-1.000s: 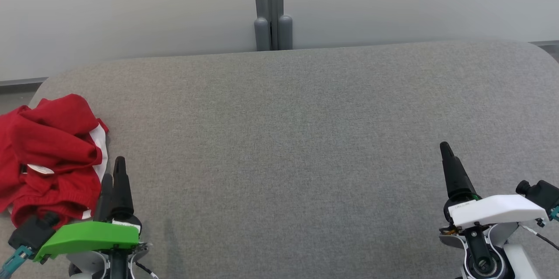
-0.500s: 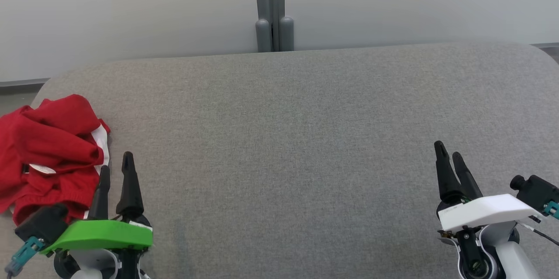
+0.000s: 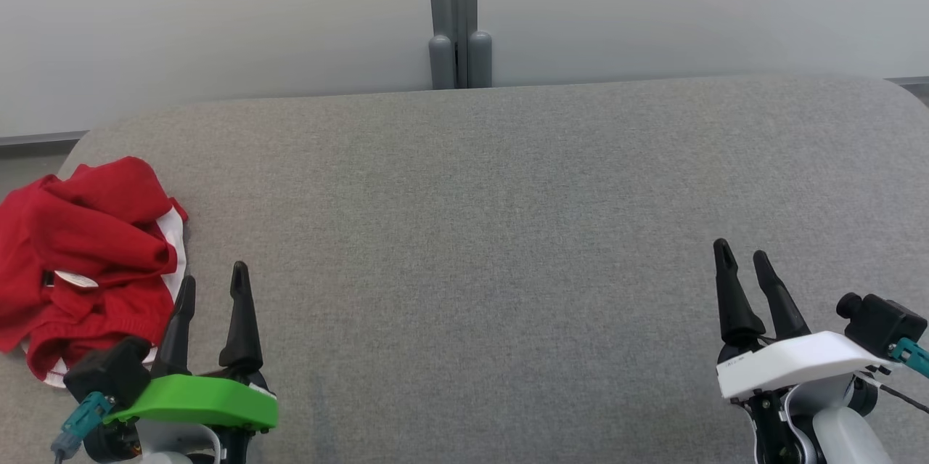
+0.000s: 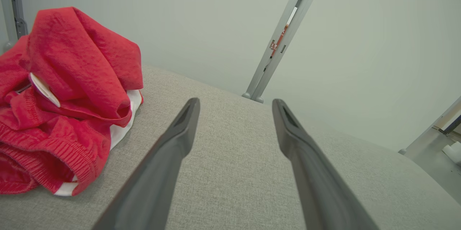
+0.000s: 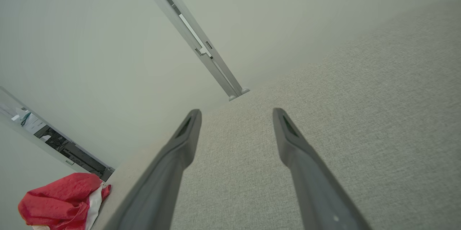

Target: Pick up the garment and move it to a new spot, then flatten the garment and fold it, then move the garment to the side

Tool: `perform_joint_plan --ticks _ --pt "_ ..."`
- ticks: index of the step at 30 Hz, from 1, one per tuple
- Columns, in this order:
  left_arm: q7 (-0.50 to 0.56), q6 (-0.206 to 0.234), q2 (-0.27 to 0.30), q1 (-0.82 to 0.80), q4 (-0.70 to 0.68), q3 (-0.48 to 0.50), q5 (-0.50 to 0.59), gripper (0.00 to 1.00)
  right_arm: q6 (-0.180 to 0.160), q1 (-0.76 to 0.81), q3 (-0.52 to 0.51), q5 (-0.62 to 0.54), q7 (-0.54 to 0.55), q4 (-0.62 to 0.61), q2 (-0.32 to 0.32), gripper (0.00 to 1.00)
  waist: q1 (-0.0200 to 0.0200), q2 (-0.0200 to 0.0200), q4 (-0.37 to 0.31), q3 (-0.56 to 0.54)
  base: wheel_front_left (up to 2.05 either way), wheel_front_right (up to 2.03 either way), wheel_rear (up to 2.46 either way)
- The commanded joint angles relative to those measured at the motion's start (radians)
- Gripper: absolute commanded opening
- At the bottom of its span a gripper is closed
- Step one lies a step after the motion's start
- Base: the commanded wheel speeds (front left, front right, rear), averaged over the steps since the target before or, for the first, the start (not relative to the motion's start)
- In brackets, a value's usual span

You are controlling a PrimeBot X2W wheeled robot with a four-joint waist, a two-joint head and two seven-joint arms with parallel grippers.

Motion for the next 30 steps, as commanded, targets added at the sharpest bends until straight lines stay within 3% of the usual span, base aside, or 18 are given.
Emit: perform_joint_plan --ticks 1,30 --pt "-0.011 0.005 0.01 0.001 -0.007 -0.002 0.034 1.0 0.0 0.007 0.003 -0.03 -0.011 -0.014 -0.006 1.0 0.0 -0.0001 0.001 0.0 0.0 0.0 0.0" --pt "-0.075 0.073 0.01 -0.026 0.098 -0.038 0.296 1.0 0.0 0.035 0.01 -0.328 -0.075 -0.037 -0.011 1.0 0.0 -0.0001 0.01 -0.012 0.0 0.0 0.0"
